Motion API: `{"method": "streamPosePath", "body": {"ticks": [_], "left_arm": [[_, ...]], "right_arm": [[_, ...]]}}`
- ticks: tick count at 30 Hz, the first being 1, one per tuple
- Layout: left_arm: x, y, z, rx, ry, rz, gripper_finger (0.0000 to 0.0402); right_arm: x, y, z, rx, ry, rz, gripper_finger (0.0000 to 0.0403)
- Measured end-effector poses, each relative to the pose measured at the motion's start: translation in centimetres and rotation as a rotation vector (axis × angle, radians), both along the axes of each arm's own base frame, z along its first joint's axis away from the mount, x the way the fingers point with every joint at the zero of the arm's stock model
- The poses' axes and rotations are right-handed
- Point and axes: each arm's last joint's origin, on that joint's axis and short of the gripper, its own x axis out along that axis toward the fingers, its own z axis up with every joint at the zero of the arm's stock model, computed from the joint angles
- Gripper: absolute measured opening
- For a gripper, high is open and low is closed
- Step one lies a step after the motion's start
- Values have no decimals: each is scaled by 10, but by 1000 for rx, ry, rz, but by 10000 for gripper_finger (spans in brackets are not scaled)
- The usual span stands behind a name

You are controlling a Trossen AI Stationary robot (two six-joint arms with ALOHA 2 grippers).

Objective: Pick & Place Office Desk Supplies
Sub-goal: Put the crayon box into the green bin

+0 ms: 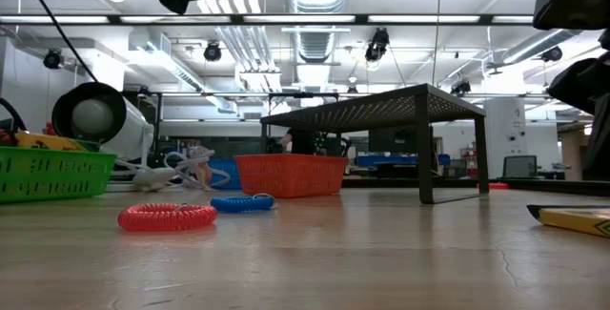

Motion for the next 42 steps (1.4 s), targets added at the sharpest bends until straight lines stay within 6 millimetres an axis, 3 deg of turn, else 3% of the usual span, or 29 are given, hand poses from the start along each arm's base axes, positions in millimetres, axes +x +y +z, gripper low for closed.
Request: {"method": "streamPosePath", "body": {"ticks": [17, 34, 42], "left_arm": [[-1, 0, -1, -1, 15, 1, 87], [-1, 0, -2, 2, 22, 1, 87], [-1, 0, -2, 2, 22, 1, 87]], "right_arm": [[0, 0, 0, 35, -5, -52, 8], [-1, -1, 0, -18, 21, 24, 8], [-1, -9, 18, -45, -27, 81, 8]]}}
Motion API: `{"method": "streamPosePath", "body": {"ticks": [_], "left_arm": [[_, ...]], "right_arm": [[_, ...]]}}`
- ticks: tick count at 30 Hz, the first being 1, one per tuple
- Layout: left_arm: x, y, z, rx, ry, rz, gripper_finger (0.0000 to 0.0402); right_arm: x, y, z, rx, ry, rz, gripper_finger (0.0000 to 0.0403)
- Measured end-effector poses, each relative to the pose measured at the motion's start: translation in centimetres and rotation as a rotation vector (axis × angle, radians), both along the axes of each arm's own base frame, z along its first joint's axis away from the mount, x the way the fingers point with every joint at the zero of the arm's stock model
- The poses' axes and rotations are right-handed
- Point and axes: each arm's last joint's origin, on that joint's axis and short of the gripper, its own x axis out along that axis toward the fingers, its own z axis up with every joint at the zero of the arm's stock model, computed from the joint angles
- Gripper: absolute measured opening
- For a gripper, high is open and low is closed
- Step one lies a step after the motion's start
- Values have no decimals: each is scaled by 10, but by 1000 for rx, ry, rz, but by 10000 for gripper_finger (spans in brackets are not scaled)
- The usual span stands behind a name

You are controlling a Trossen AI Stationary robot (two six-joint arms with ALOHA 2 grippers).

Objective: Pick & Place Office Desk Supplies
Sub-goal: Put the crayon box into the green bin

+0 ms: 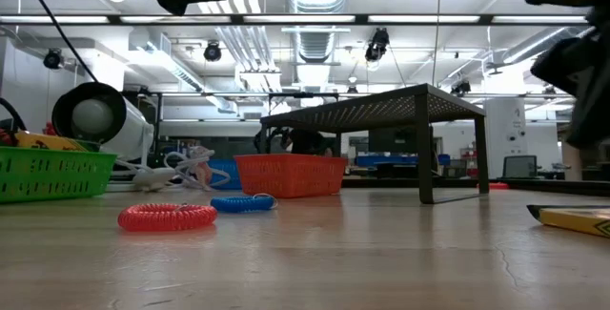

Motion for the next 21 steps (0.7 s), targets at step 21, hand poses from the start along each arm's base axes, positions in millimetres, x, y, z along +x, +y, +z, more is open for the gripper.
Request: {"method": "streamPosePath", "body": {"ticks": [21], "left_arm": [[-1, 0, -2, 7, 17, 0, 87]], "right_arm": [[-11, -28, 19, -102, -8, -161, 8]]}}
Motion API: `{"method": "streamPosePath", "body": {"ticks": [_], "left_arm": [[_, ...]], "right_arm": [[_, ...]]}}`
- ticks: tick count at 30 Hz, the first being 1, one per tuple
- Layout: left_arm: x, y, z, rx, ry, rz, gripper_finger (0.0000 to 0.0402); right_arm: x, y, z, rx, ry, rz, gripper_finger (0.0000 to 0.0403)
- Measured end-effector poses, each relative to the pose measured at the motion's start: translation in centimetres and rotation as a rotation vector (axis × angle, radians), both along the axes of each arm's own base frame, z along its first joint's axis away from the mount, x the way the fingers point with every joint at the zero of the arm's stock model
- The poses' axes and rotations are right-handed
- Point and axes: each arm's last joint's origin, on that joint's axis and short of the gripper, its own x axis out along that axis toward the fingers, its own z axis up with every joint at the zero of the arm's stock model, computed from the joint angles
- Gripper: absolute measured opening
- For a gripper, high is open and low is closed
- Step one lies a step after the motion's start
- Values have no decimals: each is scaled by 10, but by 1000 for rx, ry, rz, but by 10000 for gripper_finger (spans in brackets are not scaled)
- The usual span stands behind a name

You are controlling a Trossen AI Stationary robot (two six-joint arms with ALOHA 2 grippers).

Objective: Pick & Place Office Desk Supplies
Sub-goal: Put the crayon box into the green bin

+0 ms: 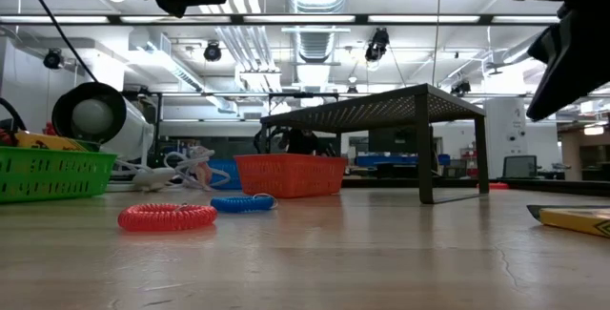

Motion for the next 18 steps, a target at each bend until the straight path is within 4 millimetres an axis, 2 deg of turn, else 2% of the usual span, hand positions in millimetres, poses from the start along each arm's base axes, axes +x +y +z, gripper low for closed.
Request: {"method": "streamPosePath", "body": {"ticks": [10, 15, 18], "left_arm": [[0, 0, 0, 0, 2, 0, 87], [0, 0, 0, 1, 4, 0, 87], [0, 0, 0, 1, 4, 0, 87]], "right_arm": [[1, 2, -8, 82, 24, -94, 20], [3, 4, -8, 118, 12, -123, 73], [5, 6, -8, 88, 18, -25, 111]]}}
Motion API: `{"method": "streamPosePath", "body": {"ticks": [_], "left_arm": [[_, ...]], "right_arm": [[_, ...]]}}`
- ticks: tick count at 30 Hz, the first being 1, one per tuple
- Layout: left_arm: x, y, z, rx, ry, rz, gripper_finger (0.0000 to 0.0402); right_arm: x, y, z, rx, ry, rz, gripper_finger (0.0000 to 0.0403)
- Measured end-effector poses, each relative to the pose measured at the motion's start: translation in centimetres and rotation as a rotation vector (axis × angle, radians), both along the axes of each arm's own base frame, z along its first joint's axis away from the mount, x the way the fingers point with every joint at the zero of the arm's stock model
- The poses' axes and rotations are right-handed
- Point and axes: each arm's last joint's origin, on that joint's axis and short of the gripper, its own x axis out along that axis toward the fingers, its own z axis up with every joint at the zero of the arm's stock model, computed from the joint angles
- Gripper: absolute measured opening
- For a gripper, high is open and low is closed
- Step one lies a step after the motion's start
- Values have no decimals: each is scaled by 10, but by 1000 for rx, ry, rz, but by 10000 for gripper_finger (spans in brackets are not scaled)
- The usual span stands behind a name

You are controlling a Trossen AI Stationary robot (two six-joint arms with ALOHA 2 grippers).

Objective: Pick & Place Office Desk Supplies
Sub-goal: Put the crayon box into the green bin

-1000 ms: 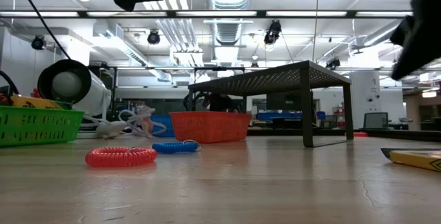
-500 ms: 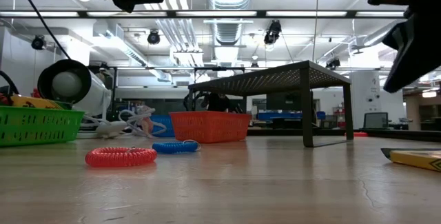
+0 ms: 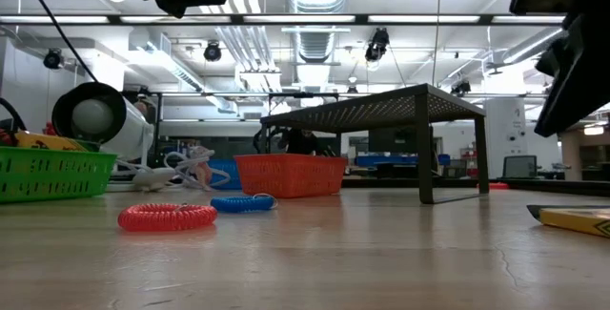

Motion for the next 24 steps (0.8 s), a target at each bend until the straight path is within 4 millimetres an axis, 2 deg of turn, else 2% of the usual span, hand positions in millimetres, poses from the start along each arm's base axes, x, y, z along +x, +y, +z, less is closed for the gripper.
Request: {"method": "streamPosePath", "body": {"ticks": [4, 7, 15, 24], "left_arm": [[0, 0, 0, 0, 1, 0, 87], [0, 0, 0, 0, 1, -1, 87], [-1, 0, -1, 4, 16, -1, 87], [-1, 0, -2, 7, 22, 0, 87]], "right_arm": [[4, 3, 1, -17, 12, 147, 142], [4, 1, -1, 11, 46, 160, 149], [4, -16, -16, 120, 169, 125, 143], [4, -18, -18, 104, 178, 181, 137]]}}
